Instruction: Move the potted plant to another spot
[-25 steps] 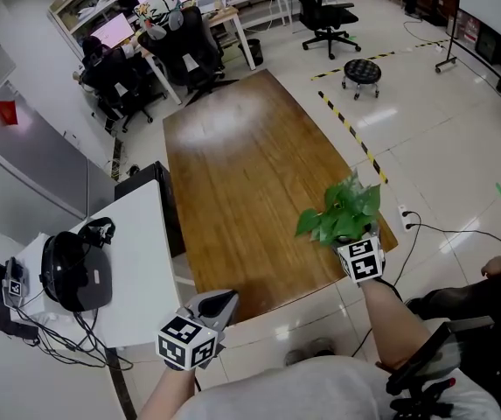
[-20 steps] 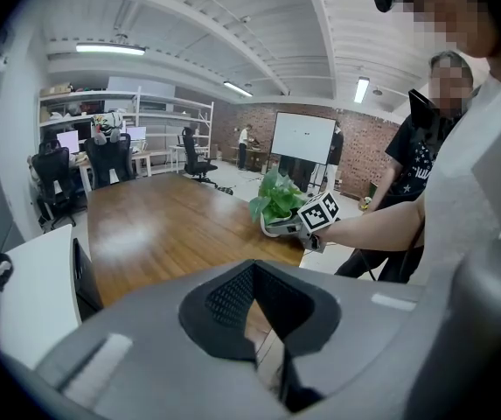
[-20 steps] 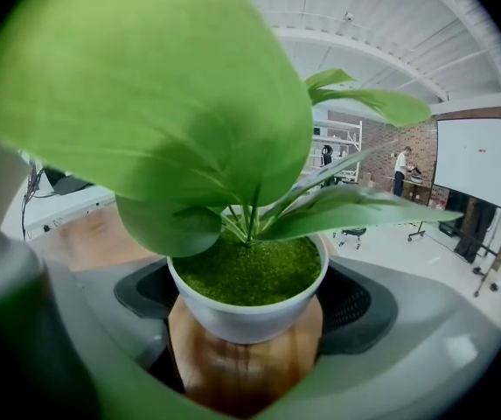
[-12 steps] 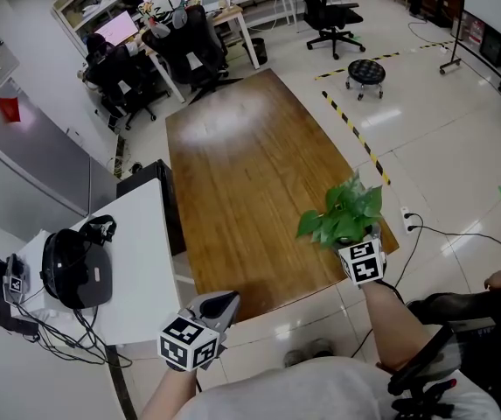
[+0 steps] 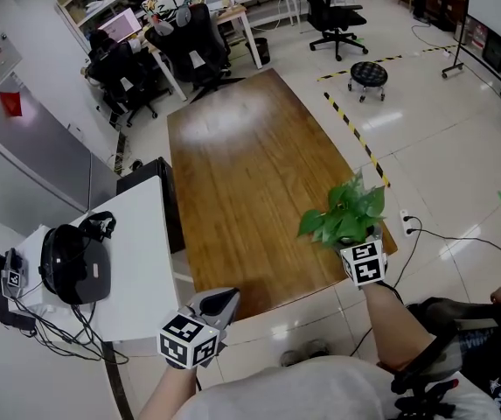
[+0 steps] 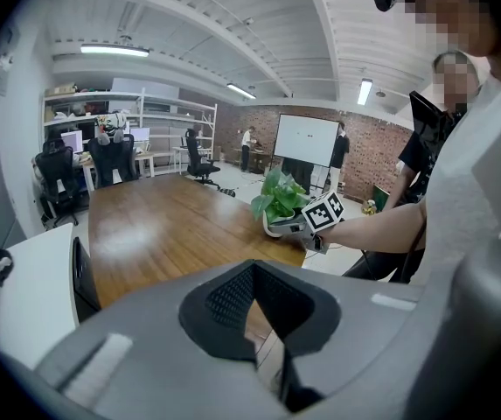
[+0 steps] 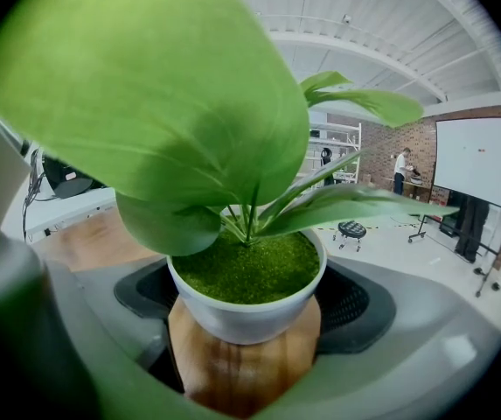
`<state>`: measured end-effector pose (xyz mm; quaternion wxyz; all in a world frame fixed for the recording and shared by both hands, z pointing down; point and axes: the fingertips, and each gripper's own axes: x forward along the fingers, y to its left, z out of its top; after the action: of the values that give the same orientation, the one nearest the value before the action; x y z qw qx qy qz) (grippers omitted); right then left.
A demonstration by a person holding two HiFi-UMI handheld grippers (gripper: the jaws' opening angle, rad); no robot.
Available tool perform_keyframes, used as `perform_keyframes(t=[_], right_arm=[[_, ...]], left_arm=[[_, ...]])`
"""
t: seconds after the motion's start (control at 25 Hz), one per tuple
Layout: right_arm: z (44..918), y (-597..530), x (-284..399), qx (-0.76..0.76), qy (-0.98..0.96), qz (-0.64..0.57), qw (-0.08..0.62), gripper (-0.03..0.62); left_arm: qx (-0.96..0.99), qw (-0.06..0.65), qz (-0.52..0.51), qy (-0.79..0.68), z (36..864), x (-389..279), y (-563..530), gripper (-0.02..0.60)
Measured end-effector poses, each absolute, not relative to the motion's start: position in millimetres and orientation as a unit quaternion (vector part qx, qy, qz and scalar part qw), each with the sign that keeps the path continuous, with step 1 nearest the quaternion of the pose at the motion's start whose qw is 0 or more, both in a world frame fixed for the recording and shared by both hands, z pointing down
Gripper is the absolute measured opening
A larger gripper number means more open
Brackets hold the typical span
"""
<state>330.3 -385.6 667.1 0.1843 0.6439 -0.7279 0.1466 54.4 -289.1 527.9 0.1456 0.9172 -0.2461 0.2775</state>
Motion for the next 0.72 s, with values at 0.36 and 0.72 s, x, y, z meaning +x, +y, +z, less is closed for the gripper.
perform_keyframes(t=[0.36,0.72], right_arm=[[633,-388,335,0.643,-0.732,0.126,0.185,0.472],[592,-394,298,0.624,-0.751,0.111,0.185,0.472]], left_arm=[[0.921,0.141,0.255,-0.261,516,53,-289,-0.014],[0.922,0.137,0.230,-0.281,503,27,-286,-0.014]])
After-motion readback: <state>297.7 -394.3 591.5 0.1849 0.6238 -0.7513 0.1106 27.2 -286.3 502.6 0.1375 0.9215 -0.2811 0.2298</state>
